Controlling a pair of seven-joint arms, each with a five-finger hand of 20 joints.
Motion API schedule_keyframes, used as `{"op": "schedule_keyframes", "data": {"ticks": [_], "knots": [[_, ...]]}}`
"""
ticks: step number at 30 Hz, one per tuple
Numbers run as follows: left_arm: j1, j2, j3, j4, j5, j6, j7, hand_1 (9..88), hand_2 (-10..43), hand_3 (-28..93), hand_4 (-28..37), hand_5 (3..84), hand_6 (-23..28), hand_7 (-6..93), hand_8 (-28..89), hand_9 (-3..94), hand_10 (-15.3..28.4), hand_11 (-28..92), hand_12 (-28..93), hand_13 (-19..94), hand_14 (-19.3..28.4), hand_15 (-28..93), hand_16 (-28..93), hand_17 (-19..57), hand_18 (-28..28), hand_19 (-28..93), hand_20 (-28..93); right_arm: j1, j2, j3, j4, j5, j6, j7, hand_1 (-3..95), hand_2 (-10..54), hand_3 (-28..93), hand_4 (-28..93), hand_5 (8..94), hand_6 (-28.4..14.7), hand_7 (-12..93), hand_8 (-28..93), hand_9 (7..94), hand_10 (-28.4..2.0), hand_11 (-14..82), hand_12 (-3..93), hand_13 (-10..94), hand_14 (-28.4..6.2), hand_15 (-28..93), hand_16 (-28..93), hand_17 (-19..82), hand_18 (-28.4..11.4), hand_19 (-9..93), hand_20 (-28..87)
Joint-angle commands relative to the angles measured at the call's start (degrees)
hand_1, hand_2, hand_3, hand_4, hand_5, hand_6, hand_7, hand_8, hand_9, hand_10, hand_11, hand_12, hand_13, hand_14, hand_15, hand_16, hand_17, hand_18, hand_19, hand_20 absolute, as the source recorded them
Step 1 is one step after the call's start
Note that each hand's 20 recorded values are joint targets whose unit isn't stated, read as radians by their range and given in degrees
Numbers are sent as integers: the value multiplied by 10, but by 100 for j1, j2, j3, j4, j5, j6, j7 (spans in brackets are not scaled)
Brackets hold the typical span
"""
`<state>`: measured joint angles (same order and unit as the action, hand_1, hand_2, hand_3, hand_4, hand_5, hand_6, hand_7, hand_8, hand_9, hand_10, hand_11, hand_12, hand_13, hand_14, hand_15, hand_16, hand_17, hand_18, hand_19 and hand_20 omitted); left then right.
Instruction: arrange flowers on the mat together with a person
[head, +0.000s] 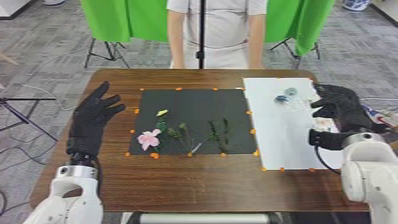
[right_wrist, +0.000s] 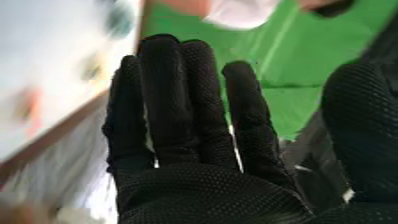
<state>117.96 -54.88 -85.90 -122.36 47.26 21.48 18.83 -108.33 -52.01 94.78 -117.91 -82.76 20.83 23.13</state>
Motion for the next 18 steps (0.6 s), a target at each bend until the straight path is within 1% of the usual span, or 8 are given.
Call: {"op": "schedule_keyframes", "data": {"ticks": [1,3,4,8,9,12,15,18], "knots": [[87,-17,-23,-31,-4,39,-12,228,64,798,-283,353,49,89,-78,383,178,235,94,286,258,504,-85,-86,233,458,151,226,404,-119,493,-1230,-337,1017,276,-21,758,-249,468,0,206,-129,576,-166,479,188,598,-132,713,112,232,-225,740,236],[84,-36,-29,-29,11,24,-38,228,64,798,-283,354,49,89,-79,383,178,235,95,286,258,504,-85,-86,233,459,152,342,471,-271,661,-1632,-390,1209,288,-30,761,-247,469,0,211,-132,579,-165,479,187,601,-130,710,110,237,-225,746,228],[92,-46,-36,-33,17,11,-54,228,64,798,-283,354,50,89,-79,383,178,235,95,286,258,504,-85,-86,233,458,151,408,519,-353,749,-1883,-529,1329,295,-36,762,-247,469,2,213,-133,579,-165,479,187,602,-130,709,110,240,-225,749,224],[91,-43,-28,-36,21,23,-30,227,64,798,-283,353,49,89,-79,383,178,236,96,286,258,504,-84,-86,233,459,151,620,622,-644,1034,-2654,-922,1609,317,-53,762,-246,468,9,218,-136,584,-162,475,183,612,-125,698,107,249,-224,757,209],[77,-36,-19,-28,12,31,-4,227,64,799,-283,353,49,90,-79,383,178,237,96,286,258,504,-84,-86,234,458,151,682,656,-742,1109,-2885,-988,1643,321,-56,760,-246,469,10,219,-137,585,-162,474,182,613,-125,697,108,251,-224,758,205],[80,-42,-32,-28,2,42,5,227,64,799,-283,353,49,90,-79,383,178,238,95,286,258,504,-84,-86,234,459,152,960,737,-1132,1376,-3338,-1013,1804,339,-65,760,-241,479,14,227,-140,595,-160,461,177,623,-119,679,106,256,-224,763,191],[48,-40,-15,-10,-6,33,27,227,64,799,-283,353,49,90,-79,383,178,239,95,287,258,504,-85,-86,234,459,151,1257,747,-1403,1509,-3508,-1151,1993,349,-66,760,-237,487,11,227,-142,627,-153,424,169,649,-113,647,104,265,-224,772,173],[47,-43,-20,-14,-18,56,45,228,64,799,-283,352,49,90,-79,383,179,239,95,287,258,504,-84,-86,234,459,151,1426,801,-1622,1683,-3871,-1238,1972,351,-70,762,-235,489,11,225,-140,636,-153,411,172,662,-111,634,110,270,-224,777,163]]}}
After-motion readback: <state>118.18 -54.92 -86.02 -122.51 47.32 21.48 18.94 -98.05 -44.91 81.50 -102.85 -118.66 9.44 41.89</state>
